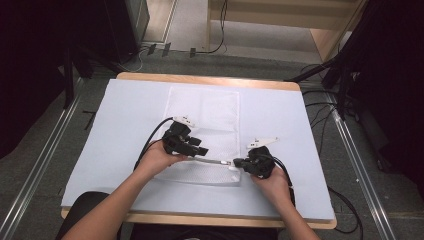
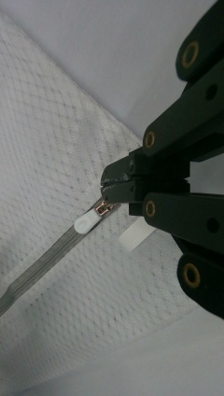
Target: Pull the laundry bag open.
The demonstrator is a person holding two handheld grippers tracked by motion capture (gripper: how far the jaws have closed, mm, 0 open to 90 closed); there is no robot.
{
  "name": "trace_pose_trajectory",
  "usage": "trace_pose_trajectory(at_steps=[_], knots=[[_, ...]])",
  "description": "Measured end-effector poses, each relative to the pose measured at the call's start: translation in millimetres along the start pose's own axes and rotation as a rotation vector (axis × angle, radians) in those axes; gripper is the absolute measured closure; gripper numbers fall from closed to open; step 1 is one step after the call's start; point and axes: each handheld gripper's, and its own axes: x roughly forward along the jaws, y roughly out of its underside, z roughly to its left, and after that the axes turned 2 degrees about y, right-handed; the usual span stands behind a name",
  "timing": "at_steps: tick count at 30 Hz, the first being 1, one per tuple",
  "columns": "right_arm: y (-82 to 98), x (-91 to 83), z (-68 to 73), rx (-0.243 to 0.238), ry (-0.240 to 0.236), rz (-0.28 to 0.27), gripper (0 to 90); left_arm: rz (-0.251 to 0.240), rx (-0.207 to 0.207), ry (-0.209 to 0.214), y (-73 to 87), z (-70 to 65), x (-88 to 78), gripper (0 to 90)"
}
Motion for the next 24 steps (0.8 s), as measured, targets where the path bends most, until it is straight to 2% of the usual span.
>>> trace_pose_trajectory(at_steps=[4,9,11,14,17,18,24], knots=[[0.0,2.2,2.6,-0.048,0.015,0.004,90.0,0.014,0.018,0.005,-0.6,-4.6,5.8,46.7],[-2.1,2.9,1.1,-0.023,0.01,0.009,90.0,0.009,0.014,0.017,-1.3,-6.5,10.0,48.6],[-3.0,3.4,0.6,-0.026,0.011,0.01,90.0,0.006,-0.001,0.03,-2.1,-8.0,12.4,52.0],[-3.6,4.4,-0.7,-0.037,-0.002,0.01,90.0,0.014,0.012,0.029,-3.8,-12.2,16.7,59.1],[-2.6,4.1,-2.8,-0.026,-0.022,0.007,89.6,0.027,-0.003,0.052,-5.5,-14.0,23.4,65.6],[-2.3,4.2,-3.0,-0.031,-0.023,0.004,89.6,0.032,-0.001,0.045,-5.9,-15.0,25.6,67.8],[0.3,4.1,-1.9,-0.078,-0.018,-0.017,89.5,0.058,-0.021,0.074,-6.8,-14.0,41.2,80.9]])
